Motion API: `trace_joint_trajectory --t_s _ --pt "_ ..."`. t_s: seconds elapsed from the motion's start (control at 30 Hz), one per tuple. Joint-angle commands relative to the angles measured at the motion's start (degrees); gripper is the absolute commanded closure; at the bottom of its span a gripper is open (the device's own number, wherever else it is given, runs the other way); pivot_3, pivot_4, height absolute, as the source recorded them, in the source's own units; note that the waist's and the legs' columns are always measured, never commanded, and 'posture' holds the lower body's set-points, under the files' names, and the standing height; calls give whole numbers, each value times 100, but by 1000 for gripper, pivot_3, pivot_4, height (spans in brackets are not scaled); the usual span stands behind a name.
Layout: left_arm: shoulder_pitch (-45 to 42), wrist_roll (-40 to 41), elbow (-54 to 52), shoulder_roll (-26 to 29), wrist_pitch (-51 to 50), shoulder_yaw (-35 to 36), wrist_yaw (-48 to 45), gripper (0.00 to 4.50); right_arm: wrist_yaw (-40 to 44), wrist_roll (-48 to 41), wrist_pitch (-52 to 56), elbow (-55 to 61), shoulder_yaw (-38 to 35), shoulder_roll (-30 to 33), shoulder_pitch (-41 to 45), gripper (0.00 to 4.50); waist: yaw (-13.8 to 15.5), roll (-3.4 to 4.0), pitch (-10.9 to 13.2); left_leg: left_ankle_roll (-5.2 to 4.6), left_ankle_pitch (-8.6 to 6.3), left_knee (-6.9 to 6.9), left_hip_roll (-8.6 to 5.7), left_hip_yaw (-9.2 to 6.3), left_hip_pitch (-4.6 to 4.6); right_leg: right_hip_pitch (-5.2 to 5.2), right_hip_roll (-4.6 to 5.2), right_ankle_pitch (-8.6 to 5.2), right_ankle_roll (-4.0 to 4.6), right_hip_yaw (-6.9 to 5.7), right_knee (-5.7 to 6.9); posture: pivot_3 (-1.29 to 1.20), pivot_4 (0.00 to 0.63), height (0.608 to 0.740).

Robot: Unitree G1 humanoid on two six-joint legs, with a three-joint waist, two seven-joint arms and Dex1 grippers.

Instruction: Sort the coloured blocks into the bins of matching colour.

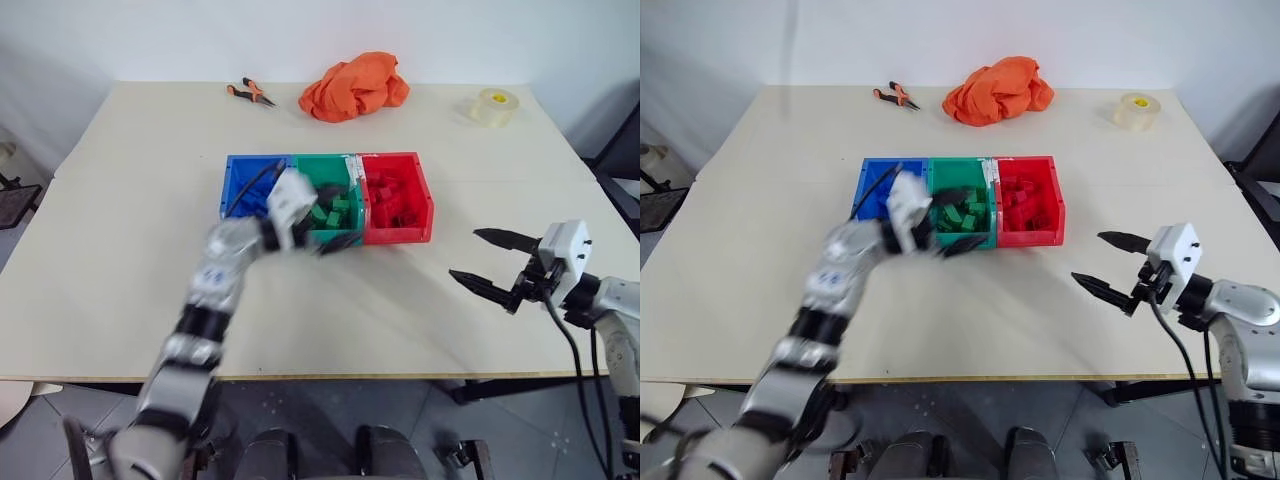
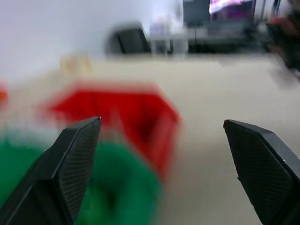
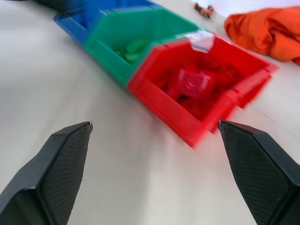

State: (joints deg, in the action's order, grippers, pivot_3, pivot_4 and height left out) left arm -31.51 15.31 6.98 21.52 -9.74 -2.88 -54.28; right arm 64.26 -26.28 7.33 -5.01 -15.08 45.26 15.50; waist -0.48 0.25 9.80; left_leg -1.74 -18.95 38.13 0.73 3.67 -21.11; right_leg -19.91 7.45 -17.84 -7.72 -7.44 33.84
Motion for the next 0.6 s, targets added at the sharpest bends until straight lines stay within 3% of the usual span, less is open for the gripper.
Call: trace_joint_trajectory --t_s 0.03,0.17,0.3,0.6 --pt "773 760 -1834 710 -869 515 -172 60 375 149 -295 -515 228 97 579 0 61 -1 2 0 0 6 0 1 -1 4 3 0 0 3 -3 0 150 740" --pt "1913 1161 -2357 1545 -1202 1304 -339 60 729 350 -527 -1189 459 148 1089 0 131 2 0 -8 -6 13 -8 -28 6 31 19 0 1 30 -13 0 150 740" --pt "2523 1292 -2043 2061 -1072 2027 -510 60 1058 573 -789 -1848 655 200 1469 0 161 4 1 -6 -8 10 -10 -34 0 30 18 -1 2 36 -21 0 150 740" --pt "1964 1253 -1246 2236 -680 2210 -528 60 1350 756 -1052 -2422 740 206 1804 0 151 5 1 -5 -9 6 -10 -20 4 25 16 -1 3 -2 -14 0 150 740"
